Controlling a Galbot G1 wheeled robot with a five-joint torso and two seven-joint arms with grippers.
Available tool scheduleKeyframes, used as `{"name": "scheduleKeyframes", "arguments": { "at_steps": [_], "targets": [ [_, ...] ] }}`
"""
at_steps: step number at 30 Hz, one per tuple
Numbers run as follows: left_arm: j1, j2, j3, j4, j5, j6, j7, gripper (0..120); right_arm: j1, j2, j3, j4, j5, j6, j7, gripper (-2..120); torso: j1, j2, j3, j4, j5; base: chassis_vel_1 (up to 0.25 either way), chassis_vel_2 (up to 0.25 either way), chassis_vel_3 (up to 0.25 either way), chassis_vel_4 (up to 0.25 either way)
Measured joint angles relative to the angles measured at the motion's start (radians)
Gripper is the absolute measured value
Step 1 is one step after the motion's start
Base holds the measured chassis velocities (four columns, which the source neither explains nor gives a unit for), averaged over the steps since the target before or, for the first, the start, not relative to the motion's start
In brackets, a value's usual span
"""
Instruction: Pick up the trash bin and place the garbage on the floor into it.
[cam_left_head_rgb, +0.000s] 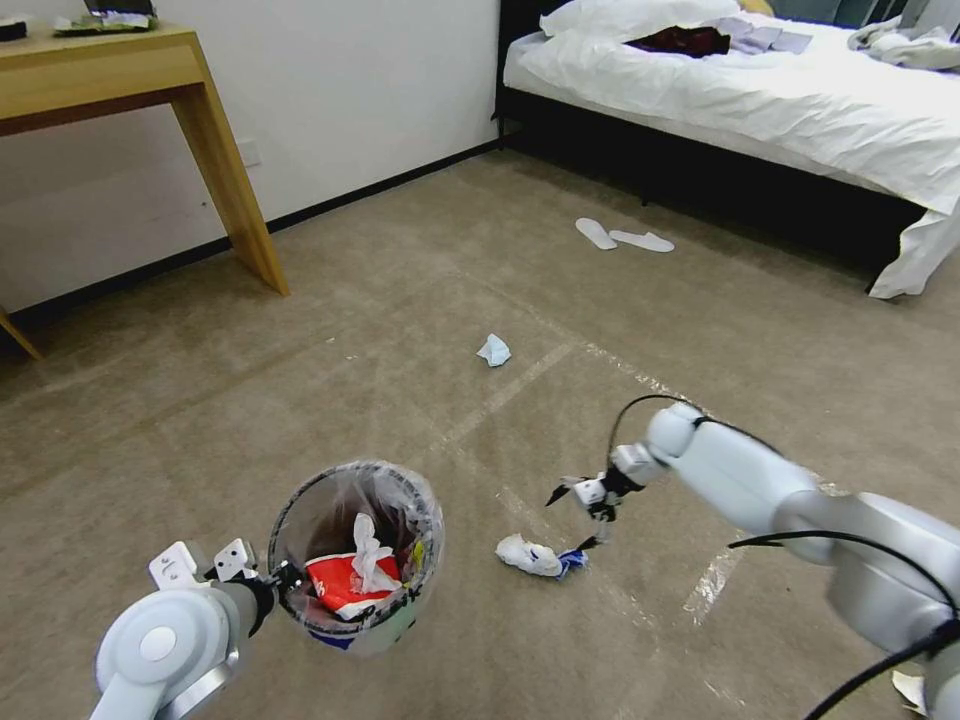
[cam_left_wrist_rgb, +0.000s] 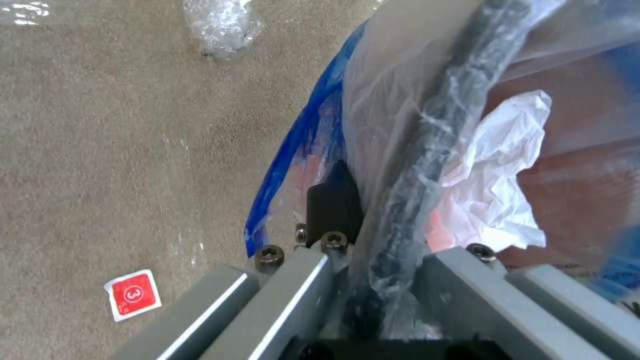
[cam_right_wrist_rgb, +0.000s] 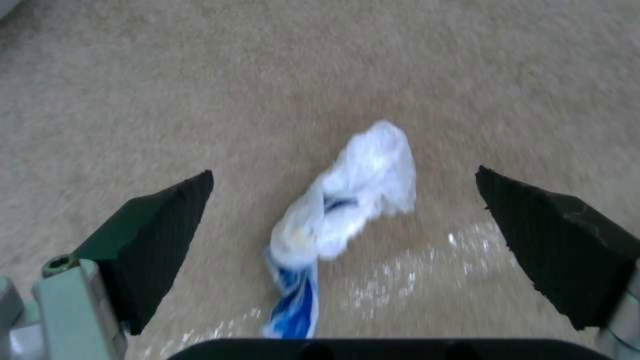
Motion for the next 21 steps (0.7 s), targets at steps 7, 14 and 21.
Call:
{"name": "scheduleKeyframes", "arguments": {
  "at_steps": [7, 14, 21],
  "targets": [
    [-0.007, -0.001, 0.007, 0.014, 0.005, -0.001, 0.005, 0, -0.020, 0.062, 0.017, -0.079, -0.053, -0.010, 0.034, 100, 0.000, 0.000, 0.000, -0.0005, 0.0002, 0.000, 0.000, 0.000, 0.000],
    [-0.018, 0.000, 0.007, 0.016, -0.003, -0.002, 0.008, 0, -0.035, 0.075, 0.025, -0.113, -0.124, -0.014, 0.083, 100, 0.000, 0.000, 0.000, -0.0006, 0.0002, 0.000, 0.000, 0.000, 0.000],
    [-0.018, 0.002, 0.005, 0.012, -0.009, -0.002, 0.005, 0, -0.056, 0.099, 0.030, -0.153, -0.147, -0.025, 0.118, 100, 0.000, 0.000, 0.000, -0.0002, 0.0002, 0.000, 0.000, 0.000, 0.000]
  ]
}}
